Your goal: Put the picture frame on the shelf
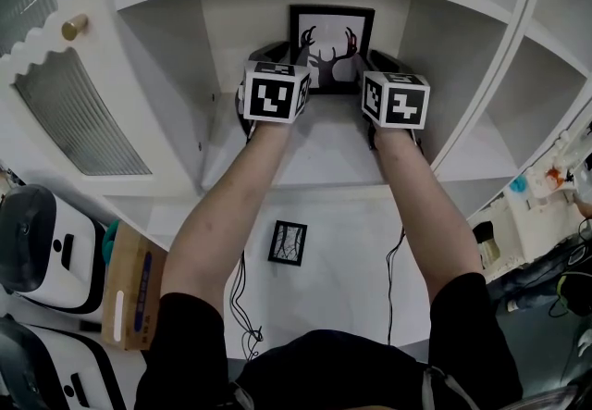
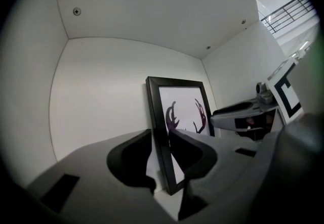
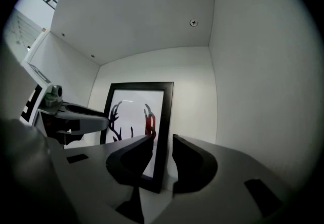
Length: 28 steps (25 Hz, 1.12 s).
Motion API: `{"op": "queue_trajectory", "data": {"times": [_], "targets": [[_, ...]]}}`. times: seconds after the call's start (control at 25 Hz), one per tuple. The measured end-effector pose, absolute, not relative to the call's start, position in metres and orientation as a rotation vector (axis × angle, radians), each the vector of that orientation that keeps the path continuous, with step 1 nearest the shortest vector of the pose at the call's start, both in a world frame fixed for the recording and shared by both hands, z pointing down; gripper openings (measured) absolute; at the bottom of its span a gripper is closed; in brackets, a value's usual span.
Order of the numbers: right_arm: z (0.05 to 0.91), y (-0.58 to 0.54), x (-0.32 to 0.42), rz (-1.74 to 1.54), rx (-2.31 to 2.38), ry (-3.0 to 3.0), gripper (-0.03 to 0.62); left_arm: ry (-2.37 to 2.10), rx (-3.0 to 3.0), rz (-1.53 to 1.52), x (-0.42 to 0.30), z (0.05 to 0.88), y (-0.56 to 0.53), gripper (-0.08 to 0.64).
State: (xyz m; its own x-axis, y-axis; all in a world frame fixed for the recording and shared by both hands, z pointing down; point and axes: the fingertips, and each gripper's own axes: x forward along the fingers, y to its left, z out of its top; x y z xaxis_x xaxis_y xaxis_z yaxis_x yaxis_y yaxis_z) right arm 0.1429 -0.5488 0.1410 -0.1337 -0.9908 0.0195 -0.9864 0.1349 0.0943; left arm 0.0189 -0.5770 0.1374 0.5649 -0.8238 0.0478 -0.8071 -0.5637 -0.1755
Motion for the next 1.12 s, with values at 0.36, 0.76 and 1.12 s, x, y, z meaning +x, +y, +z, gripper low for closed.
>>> {"op": "queue_trajectory", "data": {"times": [0.36,0.76,1.12], "targets": [[0.124,-0.522,0.124,-0.213,1.991,-2.372,0.115,1.401,-2.580,-0.137,0.006,0.115,-0.561,0.107],[0.107,-0.432,0.058,-0.402,1.737,-2.589,0.115,1.443,-2.613,-0.156,0.005,0.125,-0.548,0.107],[0.107,-0.352,0.058,-0.544,1.650,-2.674,0.115,1.277,-2.640,-0.090,0.018,0.117,-0.468,0.107]]}}
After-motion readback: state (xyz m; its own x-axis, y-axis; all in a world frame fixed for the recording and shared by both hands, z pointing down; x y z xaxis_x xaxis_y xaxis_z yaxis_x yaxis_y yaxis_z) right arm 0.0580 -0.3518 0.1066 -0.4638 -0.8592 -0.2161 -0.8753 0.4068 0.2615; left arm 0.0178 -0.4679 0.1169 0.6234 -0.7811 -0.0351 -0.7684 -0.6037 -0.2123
